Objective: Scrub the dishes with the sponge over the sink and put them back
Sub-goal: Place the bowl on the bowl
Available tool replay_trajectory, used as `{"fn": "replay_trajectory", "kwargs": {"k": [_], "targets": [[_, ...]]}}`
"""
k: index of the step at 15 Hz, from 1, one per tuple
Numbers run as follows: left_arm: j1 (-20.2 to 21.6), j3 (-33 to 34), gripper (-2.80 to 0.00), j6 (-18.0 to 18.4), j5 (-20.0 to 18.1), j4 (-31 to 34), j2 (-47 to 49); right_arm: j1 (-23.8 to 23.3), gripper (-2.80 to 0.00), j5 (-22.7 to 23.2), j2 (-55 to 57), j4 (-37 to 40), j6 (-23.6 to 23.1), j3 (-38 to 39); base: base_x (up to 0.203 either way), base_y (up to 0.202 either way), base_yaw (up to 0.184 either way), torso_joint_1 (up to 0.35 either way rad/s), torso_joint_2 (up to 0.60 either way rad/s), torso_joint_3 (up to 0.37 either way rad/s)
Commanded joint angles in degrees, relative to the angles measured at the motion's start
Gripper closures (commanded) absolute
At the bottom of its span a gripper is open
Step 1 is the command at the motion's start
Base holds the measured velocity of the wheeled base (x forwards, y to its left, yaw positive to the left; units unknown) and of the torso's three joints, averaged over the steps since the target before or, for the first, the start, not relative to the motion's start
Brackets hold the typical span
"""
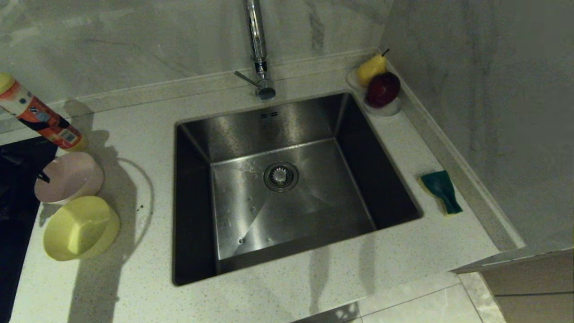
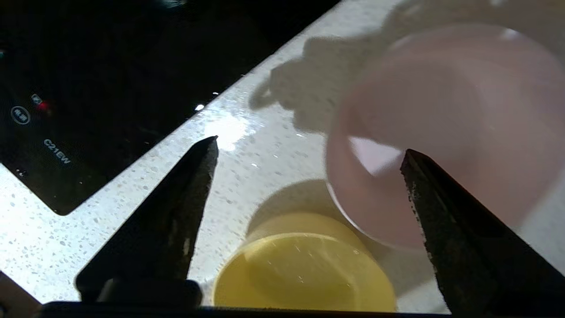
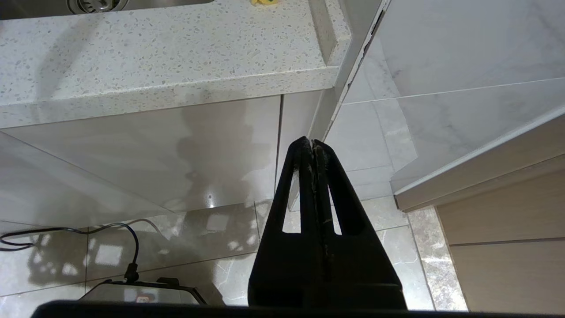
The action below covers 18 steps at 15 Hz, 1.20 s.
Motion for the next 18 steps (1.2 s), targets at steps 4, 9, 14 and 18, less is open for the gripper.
{"fn": "replay_trajectory", "kwargs": {"k": [4,9,14,18], "targets": [[0.9,1.6,-2.80,-1.9,-1.7,-0.1,2.4,0.0,0.00,0.0,0.1,0.0,0.0,0.0,0.000,0.000,0.000,0.000,0.00,0.000],[0.9,3.0,-2.80,-2.8,-3.1,-0.4,4.0,0.0,0.00,0.0,0.1,0.0,0.0,0.0,0.000,0.000,0.000,0.000,0.00,0.000],[0.9,2.9,-2.80,-3.6,-3.9,-0.8,5.5,0.0,0.00,0.0,0.1,0.0,0.0,0.0,0.000,0.000,0.000,0.000,0.00,0.000],[0.9,2.9,-2.80,-3.8,-3.9,-1.0,6.3,0.0,0.00,0.0,0.1,0.0,0.0,0.0,0.000,0.000,0.000,0.000,0.00,0.000]]}}
